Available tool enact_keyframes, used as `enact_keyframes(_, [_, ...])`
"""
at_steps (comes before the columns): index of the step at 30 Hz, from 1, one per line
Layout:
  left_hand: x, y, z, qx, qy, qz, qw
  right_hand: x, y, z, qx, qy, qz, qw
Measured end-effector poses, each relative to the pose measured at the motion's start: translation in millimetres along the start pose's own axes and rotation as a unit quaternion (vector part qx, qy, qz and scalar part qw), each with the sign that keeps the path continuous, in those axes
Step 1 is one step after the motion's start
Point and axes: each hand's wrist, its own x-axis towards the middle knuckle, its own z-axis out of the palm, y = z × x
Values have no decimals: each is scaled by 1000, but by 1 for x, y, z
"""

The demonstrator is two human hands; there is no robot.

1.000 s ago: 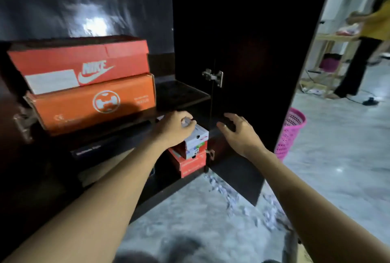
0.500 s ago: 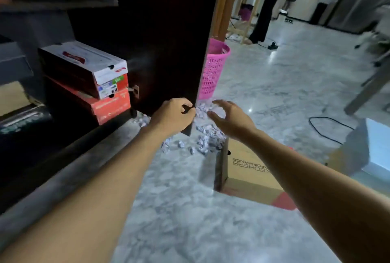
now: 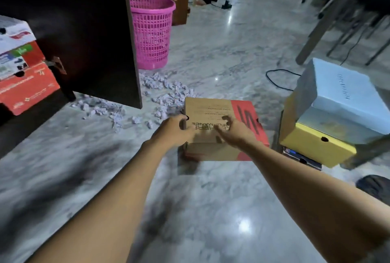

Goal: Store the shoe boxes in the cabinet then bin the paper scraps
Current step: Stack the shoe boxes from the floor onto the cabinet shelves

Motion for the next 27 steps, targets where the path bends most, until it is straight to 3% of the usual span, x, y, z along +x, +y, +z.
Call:
enact_keyframes(10, [48, -8, 64, 27, -29, -21, 999, 20, 86, 18, -94, 75, 83, 989])
enact_keyframes(13, [57, -14, 77, 11, -41, -47, 998, 29, 106, 15, -72, 65, 141, 985])
enact_keyframes(16, [60, -17, 87, -44, -41, -57, 997, 33, 118, 16, 19, 26, 168, 985])
enact_keyframes(21, [51, -21, 89, -40, 25, -83, 995, 10, 116, 21, 61, 33, 154, 986])
enact_keyframes(24, [29, -29, 89, -11, 80, -112, 990, -20, 117, 32, 76, 74, 135, 985])
enact_keyframes(27, [-5, -44, 91, 41, 142, -89, 985, -50, 117, 52, 130, 131, 116, 976])
